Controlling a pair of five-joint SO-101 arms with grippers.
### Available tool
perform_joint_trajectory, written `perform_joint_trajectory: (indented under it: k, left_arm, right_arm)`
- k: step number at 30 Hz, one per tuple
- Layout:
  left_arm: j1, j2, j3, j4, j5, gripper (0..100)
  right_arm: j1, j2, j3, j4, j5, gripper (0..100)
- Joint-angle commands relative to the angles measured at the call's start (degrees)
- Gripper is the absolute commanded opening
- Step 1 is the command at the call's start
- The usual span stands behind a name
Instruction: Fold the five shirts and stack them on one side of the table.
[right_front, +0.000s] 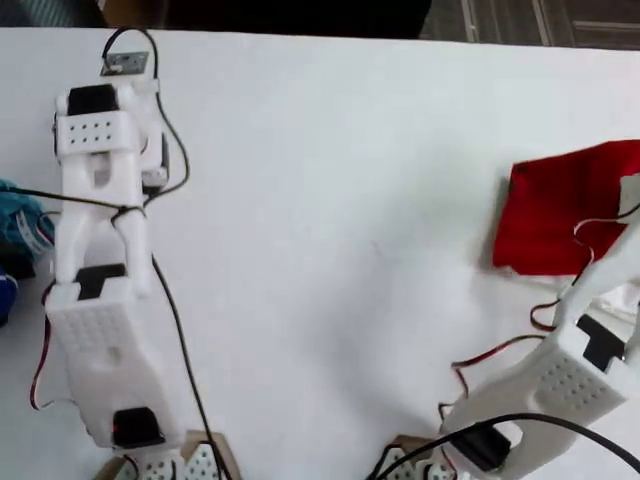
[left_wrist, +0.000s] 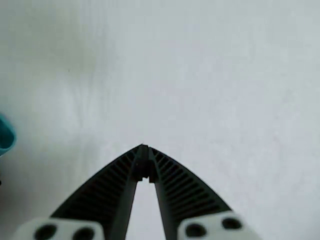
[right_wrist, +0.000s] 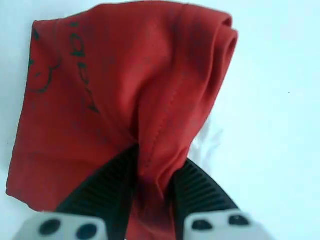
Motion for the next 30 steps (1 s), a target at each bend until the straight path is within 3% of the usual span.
perform_joint_trajectory:
  k: [1,14,21,25,30]
  left_arm:
    - [-0.5,-4.4,0.0,0.0,-0.6,3]
    - [-0.4,-4.6,0.0,0.0,-0.6,3]
    - [-0.4,-4.3,0.0,-0.1,-0.6,3]
    - [-0.5,-4.7,0.0,-0.1,-0.6,3]
    - [-0.5,-4.7,-0.4,0.0,-0.4,3]
  right_arm:
    - [1.8,3.3,-2.8,-2.7,0.3,2.0]
    - [4.8,14.9,-3.0,-8.1,5.4,2.3]
    - [5.7,14.6,-6.4,-7.7,5.4,22.1]
    - [7.5,14.6,-12.7,-7.8,4.7,18.7]
    - [9.0,14.6,-21.5,-5.8,-1.6,15.3]
